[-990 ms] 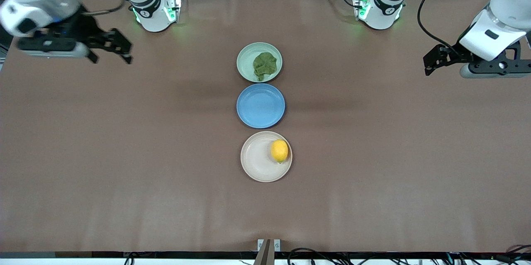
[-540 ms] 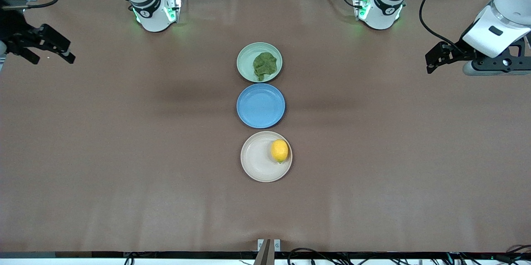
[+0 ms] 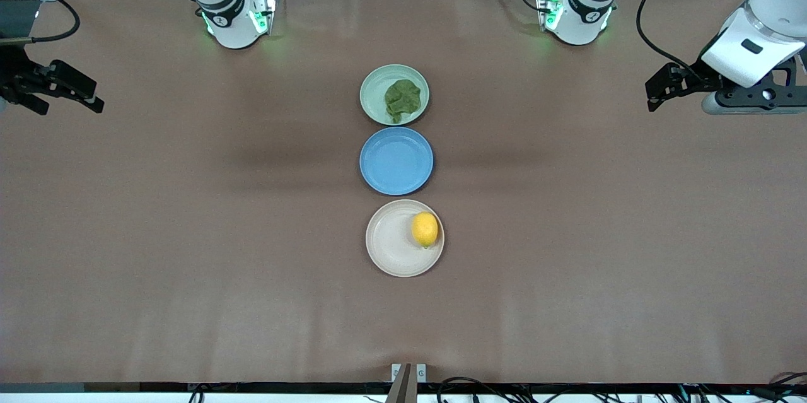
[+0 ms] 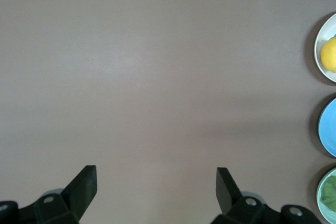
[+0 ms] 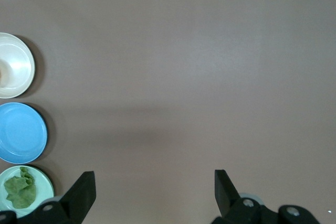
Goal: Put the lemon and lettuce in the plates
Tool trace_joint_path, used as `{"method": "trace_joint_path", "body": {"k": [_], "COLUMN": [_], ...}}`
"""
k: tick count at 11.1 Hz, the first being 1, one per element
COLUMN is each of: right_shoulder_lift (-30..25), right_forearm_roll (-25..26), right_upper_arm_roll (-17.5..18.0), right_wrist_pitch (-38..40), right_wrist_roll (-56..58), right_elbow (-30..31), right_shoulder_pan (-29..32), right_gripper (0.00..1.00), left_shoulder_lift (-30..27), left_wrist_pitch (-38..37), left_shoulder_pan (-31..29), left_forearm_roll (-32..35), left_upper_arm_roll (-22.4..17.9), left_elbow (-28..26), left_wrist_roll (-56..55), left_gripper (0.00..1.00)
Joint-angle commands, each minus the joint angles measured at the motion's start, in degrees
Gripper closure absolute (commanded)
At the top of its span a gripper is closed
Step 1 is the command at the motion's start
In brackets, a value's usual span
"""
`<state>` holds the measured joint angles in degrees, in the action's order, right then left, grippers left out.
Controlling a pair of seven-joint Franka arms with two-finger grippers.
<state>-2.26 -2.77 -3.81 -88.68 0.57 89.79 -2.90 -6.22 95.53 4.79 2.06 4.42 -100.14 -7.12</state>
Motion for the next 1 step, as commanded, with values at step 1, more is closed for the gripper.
{"method": "trace_joint_path", "body": {"k": [1], "right_shoulder_lift": [2.3], "right_forearm_roll": [2.8], "right_upper_arm_roll": [-0.2], "right_wrist_pitch": [1.2], "right_wrist_roll": [0.7], "right_elbow": [-2.2], "right_shoulder_pan": [-1.2], "right_gripper": [0.0], "left_shoulder_lift": [0.1], "left_wrist_pitch": [-1.2], "left_shoulder_pan": [0.4], "left_forearm_roll": [-1.3], "left_upper_arm_roll": [-0.5], "left_elbow": [1.0], "left_wrist_roll": [1.0], "left_gripper": [0.0]}}
